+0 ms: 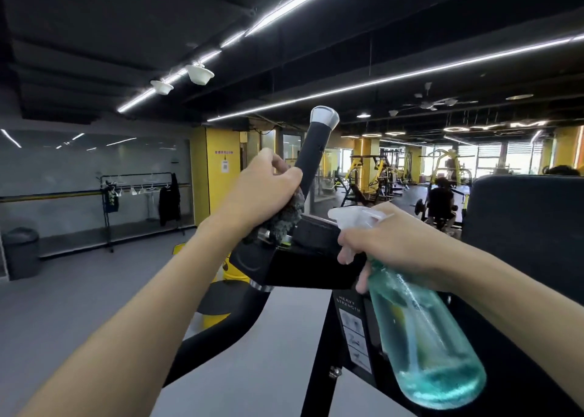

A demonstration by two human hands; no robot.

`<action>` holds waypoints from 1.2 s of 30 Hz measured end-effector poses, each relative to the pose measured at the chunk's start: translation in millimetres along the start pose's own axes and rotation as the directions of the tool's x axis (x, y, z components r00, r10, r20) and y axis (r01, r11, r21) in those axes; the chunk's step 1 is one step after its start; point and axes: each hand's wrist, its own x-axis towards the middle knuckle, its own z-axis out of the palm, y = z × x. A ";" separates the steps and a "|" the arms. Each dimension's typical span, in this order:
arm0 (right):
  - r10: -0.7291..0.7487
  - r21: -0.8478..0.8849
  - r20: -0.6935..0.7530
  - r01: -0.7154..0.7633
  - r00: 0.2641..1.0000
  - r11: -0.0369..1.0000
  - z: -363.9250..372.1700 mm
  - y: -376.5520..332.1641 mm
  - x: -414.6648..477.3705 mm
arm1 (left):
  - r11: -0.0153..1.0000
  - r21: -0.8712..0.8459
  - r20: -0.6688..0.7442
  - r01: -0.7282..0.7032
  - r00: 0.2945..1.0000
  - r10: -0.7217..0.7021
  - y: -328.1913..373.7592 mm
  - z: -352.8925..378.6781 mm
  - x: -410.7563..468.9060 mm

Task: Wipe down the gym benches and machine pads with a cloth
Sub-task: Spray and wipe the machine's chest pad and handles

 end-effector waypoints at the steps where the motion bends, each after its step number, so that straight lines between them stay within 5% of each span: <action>1: 0.020 0.028 -0.022 -0.020 1.000 0.999 -4.3 5.0 2.6 | 0.995 0.058 -0.103 -0.075 0.991 0.081 7.3 7.6 -6.4; 3: 0.051 0.095 -0.066 -0.045 0.997 0.994 -12.8 15.9 6.4 | 0.967 0.123 -0.170 -0.223 0.955 0.242 22.3 24.4 -17.9; 7: 0.082 0.210 -0.190 -0.041 0.978 0.977 -29.5 40.0 9.8 | 0.921 0.173 0.042 -0.349 0.937 0.348 38.8 74.0 -23.8; 10: 0.160 0.227 -0.293 -0.094 0.943 0.969 -41.1 68.5 15.1 | 0.941 0.185 0.354 -0.283 0.913 0.204 30.4 118.5 -19.7; 12: 0.227 0.300 -0.370 -0.115 0.901 0.947 -49.6 92.9 21.9 | 0.960 0.154 0.536 -0.235 0.836 0.119 19.6 153.3 -19.2; 18: 0.258 0.361 -0.464 -0.085 0.848 0.929 -57.7 146.6 40.1 | 0.995 -0.084 0.722 0.048 0.691 0.028 -17.5 228.8 -18.5; 22: 0.254 0.381 -0.413 -0.087 0.875 0.920 -60.5 194.0 51.0 | 0.995 -0.044 0.726 0.089 0.687 -0.029 -39.2 273.9 -7.2; 24: 0.222 0.251 -0.252 -0.158 0.942 0.955 -68.8 212.7 53.7 | 0.992 -0.029 0.705 0.120 0.707 -0.064 -54.9 295.1 -3.0; 26: 0.269 -0.156 -0.162 -0.294 0.949 0.943 -84.3 233.2 52.3 | 0.989 -0.020 0.668 0.147 0.738 -0.096 -72.3 314.5 -0.7; 29: 0.278 -0.798 -0.214 -0.332 0.936 0.503 -106.4 274.4 43.9 | 0.987 0.131 0.606 0.090 0.781 -0.152 -93.7 340.1 0.9; 32: 0.295 -0.944 -0.162 -0.235 0.942 0.231 -107.5 317.4 38.4 | 0.971 0.234 0.607 0.048 0.773 -0.185 -111.7 365.8 0.0; 36: 0.276 -0.950 -0.223 -0.271 0.935 0.152 -97.3 339.8 45.0 | 0.961 0.272 0.604 0.051 0.768 -0.211 -132.5 403.0 3.0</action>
